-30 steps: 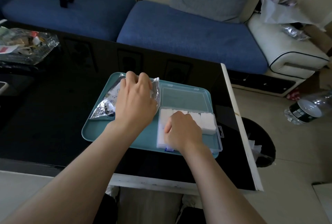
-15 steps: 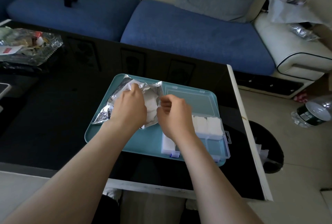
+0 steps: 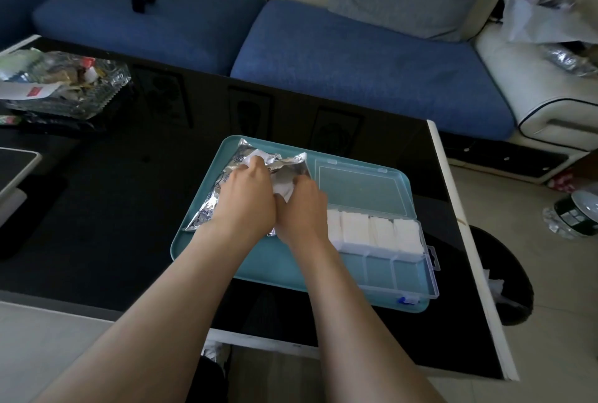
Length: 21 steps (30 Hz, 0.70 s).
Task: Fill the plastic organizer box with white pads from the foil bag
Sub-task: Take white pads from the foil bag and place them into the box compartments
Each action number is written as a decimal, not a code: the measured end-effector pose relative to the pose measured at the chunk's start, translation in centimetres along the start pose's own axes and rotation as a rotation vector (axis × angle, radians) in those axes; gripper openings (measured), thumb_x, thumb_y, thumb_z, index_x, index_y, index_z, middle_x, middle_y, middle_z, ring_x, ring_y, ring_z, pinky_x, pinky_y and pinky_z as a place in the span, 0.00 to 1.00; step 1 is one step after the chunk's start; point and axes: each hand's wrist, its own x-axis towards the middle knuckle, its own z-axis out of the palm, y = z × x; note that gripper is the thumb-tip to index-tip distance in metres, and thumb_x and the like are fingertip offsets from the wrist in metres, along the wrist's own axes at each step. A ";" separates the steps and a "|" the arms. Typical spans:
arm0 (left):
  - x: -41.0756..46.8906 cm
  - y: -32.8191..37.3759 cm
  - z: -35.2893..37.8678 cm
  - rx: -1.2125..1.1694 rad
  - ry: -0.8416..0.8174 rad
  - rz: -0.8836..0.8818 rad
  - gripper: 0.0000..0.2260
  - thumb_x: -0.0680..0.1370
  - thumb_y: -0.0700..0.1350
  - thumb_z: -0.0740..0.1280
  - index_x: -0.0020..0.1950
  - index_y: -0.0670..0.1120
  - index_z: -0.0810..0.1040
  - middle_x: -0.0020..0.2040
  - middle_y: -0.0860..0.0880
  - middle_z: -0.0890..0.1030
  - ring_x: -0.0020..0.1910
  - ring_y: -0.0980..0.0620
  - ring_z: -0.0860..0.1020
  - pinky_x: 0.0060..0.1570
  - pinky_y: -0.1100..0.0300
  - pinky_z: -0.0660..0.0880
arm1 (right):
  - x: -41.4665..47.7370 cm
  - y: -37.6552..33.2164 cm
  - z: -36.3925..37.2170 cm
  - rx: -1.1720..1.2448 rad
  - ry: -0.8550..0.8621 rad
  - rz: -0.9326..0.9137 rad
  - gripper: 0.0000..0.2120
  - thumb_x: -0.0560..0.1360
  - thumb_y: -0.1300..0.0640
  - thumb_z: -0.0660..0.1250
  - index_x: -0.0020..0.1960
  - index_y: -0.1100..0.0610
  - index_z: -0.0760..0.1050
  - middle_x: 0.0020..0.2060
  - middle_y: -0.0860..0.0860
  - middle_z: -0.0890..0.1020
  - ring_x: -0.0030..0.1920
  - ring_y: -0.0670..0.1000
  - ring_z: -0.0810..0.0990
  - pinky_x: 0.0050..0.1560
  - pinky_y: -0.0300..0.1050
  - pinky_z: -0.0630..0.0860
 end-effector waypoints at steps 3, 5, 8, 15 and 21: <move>0.3 -0.5 0.1 -0.007 0.003 0.035 0.10 0.80 0.38 0.69 0.57 0.40 0.69 0.49 0.44 0.71 0.44 0.43 0.69 0.42 0.53 0.65 | 0.2 -0.1 0.5 0.065 0.045 -0.001 0.06 0.72 0.63 0.69 0.48 0.57 0.81 0.45 0.52 0.86 0.50 0.60 0.83 0.41 0.46 0.75; 0.4 -0.8 0.0 -0.020 -0.002 0.045 0.11 0.79 0.37 0.68 0.58 0.39 0.70 0.50 0.43 0.71 0.46 0.43 0.70 0.43 0.53 0.66 | 0.1 -0.4 0.0 0.112 0.044 0.002 0.06 0.70 0.65 0.69 0.43 0.55 0.81 0.38 0.49 0.86 0.45 0.58 0.84 0.39 0.47 0.79; 0.5 -0.9 -0.3 -0.043 -0.014 0.052 0.10 0.78 0.33 0.64 0.57 0.38 0.69 0.52 0.41 0.73 0.49 0.42 0.69 0.45 0.52 0.66 | -0.1 -1.0 -1.3 0.156 0.024 0.052 0.08 0.68 0.65 0.68 0.42 0.55 0.82 0.38 0.51 0.86 0.44 0.58 0.84 0.43 0.56 0.83; 0.3 -0.8 -0.2 -0.136 0.044 0.058 0.13 0.80 0.32 0.60 0.64 0.39 0.69 0.57 0.38 0.74 0.49 0.42 0.70 0.45 0.51 0.67 | -0.5 -1.0 -4.1 0.330 0.046 0.186 0.06 0.65 0.65 0.62 0.34 0.57 0.75 0.26 0.45 0.75 0.30 0.49 0.71 0.26 0.37 0.64; 0.1 0.0 -0.1 -0.177 0.154 0.167 0.12 0.76 0.32 0.64 0.57 0.43 0.68 0.56 0.41 0.70 0.47 0.36 0.73 0.47 0.46 0.72 | -0.2 -0.1 -4.7 0.466 -0.020 0.260 0.13 0.69 0.65 0.61 0.48 0.58 0.81 0.46 0.61 0.85 0.47 0.62 0.86 0.47 0.55 0.86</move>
